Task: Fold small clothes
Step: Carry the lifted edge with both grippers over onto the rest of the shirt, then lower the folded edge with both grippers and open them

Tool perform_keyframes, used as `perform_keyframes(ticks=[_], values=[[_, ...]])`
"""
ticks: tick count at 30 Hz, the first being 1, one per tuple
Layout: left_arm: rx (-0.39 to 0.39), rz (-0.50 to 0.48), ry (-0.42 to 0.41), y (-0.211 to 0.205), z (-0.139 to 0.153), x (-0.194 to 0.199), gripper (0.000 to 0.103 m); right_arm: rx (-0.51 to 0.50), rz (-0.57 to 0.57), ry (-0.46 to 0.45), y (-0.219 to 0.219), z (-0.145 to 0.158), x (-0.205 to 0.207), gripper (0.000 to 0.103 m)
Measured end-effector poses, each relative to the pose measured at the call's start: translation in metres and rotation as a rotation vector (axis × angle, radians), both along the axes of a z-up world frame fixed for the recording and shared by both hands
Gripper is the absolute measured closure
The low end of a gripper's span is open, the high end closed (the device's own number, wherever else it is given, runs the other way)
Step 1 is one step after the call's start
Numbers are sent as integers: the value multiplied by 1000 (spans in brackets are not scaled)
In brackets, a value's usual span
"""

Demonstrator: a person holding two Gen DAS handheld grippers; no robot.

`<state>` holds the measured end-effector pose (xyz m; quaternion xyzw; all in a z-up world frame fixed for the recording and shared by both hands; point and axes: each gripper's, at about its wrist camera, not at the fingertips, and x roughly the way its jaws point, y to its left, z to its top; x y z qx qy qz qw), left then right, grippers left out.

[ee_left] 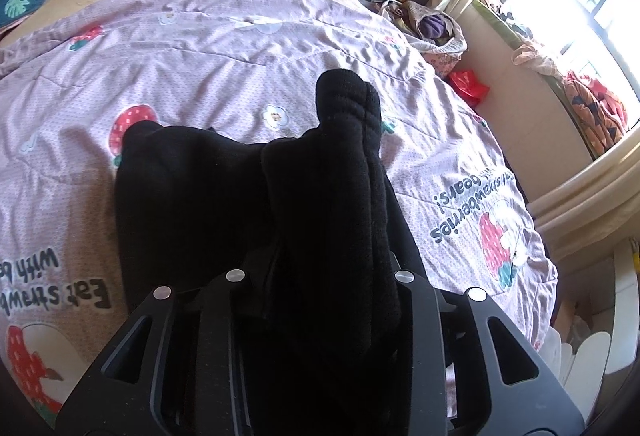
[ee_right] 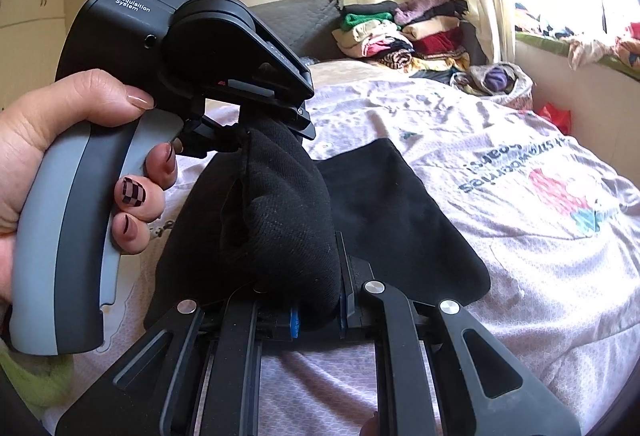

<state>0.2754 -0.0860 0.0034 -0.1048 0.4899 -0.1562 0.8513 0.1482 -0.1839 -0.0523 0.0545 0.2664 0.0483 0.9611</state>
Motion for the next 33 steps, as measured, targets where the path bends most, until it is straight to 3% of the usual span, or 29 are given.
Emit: perform_keyframes(ticks=[24, 25, 28, 33], values=[[42, -21, 54, -45, -29, 20, 60, 254, -53, 86, -48, -19, 9, 90], [43, -21, 55, -47, -30, 20, 59, 268, -54, 90, -51, -19, 9, 90], [-4, -42, 63, -51, -33, 23, 39, 305, -73, 105, -61, -23, 11, 90], [-45, -51, 61, -53, -32, 25, 31, 417, -80, 134, -78, -32, 13, 86]])
